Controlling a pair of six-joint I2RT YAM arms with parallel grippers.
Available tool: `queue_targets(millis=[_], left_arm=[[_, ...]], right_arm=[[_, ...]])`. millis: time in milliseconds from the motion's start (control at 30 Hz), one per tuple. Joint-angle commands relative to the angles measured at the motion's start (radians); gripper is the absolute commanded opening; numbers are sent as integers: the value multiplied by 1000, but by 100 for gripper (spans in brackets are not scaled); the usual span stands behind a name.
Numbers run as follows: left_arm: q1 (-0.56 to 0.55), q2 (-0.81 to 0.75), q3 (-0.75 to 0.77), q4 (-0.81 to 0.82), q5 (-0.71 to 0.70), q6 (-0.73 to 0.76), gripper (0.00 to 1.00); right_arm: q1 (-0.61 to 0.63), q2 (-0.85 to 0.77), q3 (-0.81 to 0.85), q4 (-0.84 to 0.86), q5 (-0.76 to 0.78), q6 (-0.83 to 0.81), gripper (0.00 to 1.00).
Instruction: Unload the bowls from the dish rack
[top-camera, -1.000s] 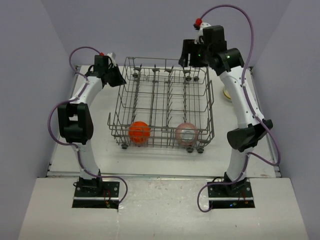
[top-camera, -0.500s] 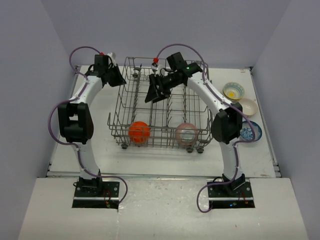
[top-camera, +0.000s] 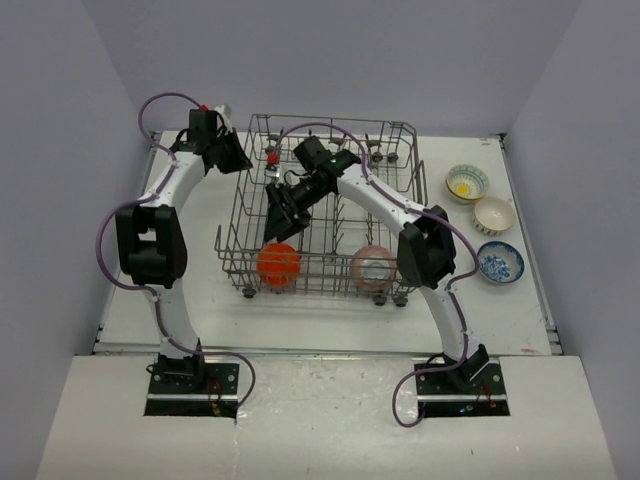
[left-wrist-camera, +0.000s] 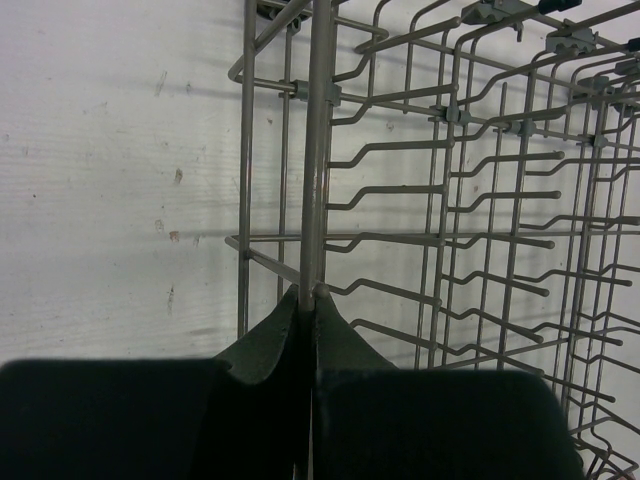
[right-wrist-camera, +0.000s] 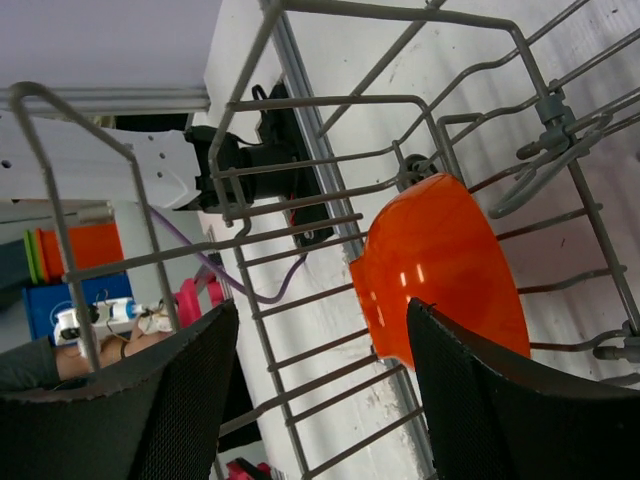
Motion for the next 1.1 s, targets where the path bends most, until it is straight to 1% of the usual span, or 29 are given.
queue_targets(millis=[0,267,567,767,867,1067], left_arm=[[38,50,-45,-140,-113,-1,0],[38,45,-53,-137,-107,2,0],[40,48,-53,-132,-102,3,0],[40,47,-65,-129,-99,2,0],[40,45,-68,-128,-97,2,0],[40,45,-68,-121,-96,0,0]], right_arm=[[2,28,24,12,-43,-13,68],[8,65,30,-8,6,-36,69],[8,97,-33,-22,33,-74,69],[8,128,-34,-25,46,-80,69],[8,133,-37,-34,85,-88,69],[8,128,-16,-55,262,-103,69]])
